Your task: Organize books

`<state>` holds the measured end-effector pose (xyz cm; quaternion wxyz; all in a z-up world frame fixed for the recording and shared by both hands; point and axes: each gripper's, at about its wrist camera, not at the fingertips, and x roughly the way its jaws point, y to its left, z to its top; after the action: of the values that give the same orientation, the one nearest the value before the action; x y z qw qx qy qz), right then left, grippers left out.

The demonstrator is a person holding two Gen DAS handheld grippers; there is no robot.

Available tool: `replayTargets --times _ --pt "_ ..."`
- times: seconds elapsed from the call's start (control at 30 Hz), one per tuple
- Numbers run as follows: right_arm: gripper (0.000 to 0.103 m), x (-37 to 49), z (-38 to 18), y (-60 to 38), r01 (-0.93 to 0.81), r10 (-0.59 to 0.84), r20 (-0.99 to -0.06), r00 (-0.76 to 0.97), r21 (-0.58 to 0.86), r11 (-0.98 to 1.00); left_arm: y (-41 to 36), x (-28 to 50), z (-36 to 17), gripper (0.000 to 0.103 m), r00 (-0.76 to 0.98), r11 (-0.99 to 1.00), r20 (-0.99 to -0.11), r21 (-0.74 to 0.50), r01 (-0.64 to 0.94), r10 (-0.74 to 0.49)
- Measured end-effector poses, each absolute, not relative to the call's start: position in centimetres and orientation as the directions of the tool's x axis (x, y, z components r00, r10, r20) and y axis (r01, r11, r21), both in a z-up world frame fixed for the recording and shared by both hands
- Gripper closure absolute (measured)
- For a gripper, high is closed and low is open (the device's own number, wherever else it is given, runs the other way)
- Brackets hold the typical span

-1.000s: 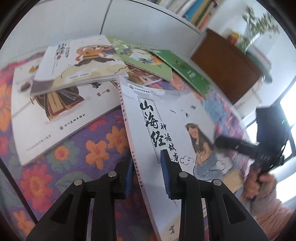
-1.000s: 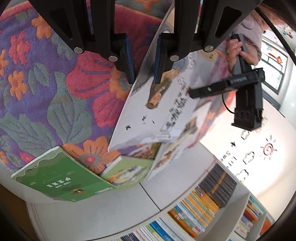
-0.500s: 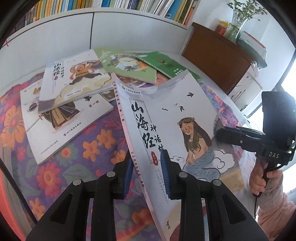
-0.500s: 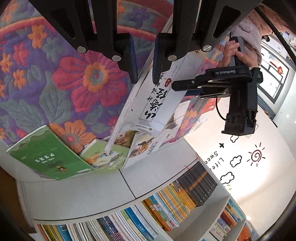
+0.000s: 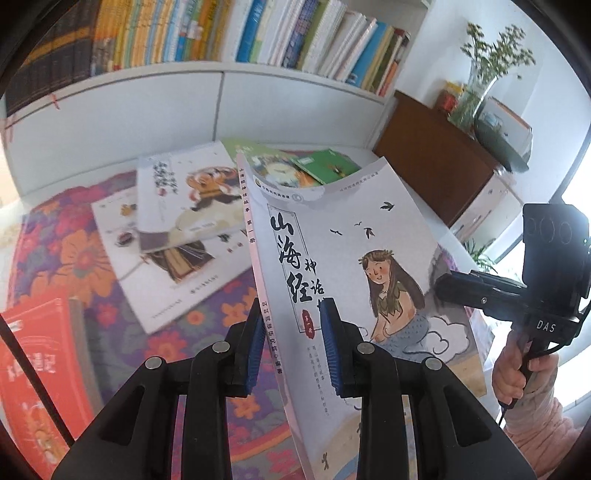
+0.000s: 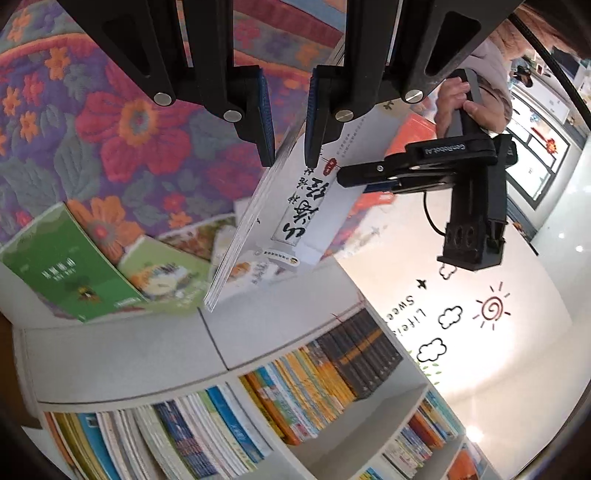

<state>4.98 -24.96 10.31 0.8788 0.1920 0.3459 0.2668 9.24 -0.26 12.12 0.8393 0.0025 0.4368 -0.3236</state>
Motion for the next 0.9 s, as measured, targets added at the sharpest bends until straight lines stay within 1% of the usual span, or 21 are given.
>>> replayTargets --times 0.1,0.2,0.33,0.5,0.7,0.9 --pt "0.087 5.4 11.3 -23.6 -0.347 0.615 -0.503 0.607 0.529 0.775 1.3 9.1 13.2 0.077 0.431 0.800 -0.725 -0.277 0.532 -0.537" --pt "0.087 5.8 12.3 -21.9 -0.360 0.619 -0.512 0.596 0.518 0.776 3.6 9.0 14.5 0.077 0.459 0.806 -0.698 -0.298 0.512 -0.550" --pt "0.087 5.8 13.8 -19.5 -0.392 0.639 -0.500 0.584 0.515 0.762 6.7 8.8 16.1 0.077 0.500 0.810 -0.658 -0.321 0.490 -0.563" --pt "0.087 6.0 15.5 -15.6 -0.440 0.661 -0.492 0.567 0.497 0.748 10.2 8.3 17.3 0.077 0.538 0.828 -0.642 -0.317 0.463 -0.547" --pt "0.086 7.0 16.0 -11.1 -0.489 0.700 -0.485 0.524 0.502 0.713 15.0 8.1 17.1 0.076 0.575 0.854 -0.635 -0.331 0.402 -0.516" --pt "0.086 9.0 14.6 -6.5 -0.515 0.737 -0.505 0.450 0.528 0.676 19.5 8.6 15.8 0.076 0.596 0.866 -0.629 -0.378 0.327 -0.500"
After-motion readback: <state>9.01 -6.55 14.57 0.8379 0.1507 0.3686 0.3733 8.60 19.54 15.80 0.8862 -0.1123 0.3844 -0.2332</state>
